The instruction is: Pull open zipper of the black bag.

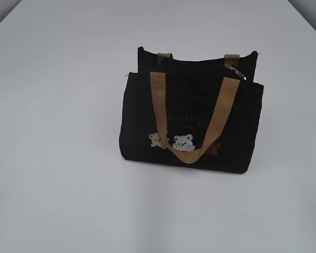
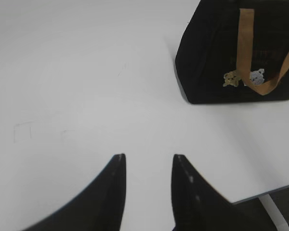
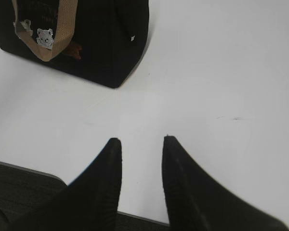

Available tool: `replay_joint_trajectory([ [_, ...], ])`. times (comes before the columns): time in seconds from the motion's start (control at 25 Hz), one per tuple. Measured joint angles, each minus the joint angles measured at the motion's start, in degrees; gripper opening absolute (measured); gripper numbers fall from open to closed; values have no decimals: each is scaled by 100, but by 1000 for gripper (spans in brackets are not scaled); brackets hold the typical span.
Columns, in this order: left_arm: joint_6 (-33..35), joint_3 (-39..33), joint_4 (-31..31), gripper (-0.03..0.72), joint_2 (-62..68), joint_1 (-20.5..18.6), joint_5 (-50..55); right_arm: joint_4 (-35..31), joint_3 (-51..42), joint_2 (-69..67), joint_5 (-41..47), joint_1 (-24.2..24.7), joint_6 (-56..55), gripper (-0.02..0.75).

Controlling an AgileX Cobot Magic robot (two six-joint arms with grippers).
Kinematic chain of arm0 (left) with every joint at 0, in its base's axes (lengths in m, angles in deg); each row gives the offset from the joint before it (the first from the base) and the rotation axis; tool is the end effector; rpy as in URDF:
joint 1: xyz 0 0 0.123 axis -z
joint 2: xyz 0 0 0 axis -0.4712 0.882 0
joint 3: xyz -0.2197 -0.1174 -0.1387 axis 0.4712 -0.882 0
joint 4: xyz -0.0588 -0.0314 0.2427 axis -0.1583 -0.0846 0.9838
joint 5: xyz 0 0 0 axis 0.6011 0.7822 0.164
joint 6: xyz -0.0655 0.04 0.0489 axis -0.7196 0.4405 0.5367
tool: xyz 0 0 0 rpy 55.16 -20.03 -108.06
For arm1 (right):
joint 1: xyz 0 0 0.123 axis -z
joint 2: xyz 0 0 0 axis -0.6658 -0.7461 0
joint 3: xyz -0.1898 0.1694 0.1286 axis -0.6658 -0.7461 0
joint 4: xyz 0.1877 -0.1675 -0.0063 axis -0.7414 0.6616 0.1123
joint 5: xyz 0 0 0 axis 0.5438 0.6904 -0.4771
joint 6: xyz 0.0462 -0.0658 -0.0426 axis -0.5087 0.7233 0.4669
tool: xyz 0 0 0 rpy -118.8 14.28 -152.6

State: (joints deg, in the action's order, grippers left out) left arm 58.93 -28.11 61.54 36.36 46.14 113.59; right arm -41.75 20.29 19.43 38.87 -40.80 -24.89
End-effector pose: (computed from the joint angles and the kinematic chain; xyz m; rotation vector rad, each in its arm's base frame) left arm -0.0116 -0.0028 0.2855 0.3913 1.9737 -0.2479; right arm -0.0076 0.0186 0.2712 -0.2935 2.0586 0.0923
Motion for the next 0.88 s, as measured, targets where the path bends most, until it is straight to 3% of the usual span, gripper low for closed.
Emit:
replay_joint_trajectory([
  [0.36,0,-5,-11,245,0,-58,0,11,-4,0,-16,0,-6,236],
  [0.6,0,-5,-16,245,-1,-1475,0,11,-6,0,-24,0,-6,236],
  [0.68,0,-5,-16,245,-1,-1664,0,-27,-6,0,-24,0,-11,236],
  [0.88,0,-5,-16,245,-1,-1713,0,-40,-6,0,-24,0,-11,236],
])
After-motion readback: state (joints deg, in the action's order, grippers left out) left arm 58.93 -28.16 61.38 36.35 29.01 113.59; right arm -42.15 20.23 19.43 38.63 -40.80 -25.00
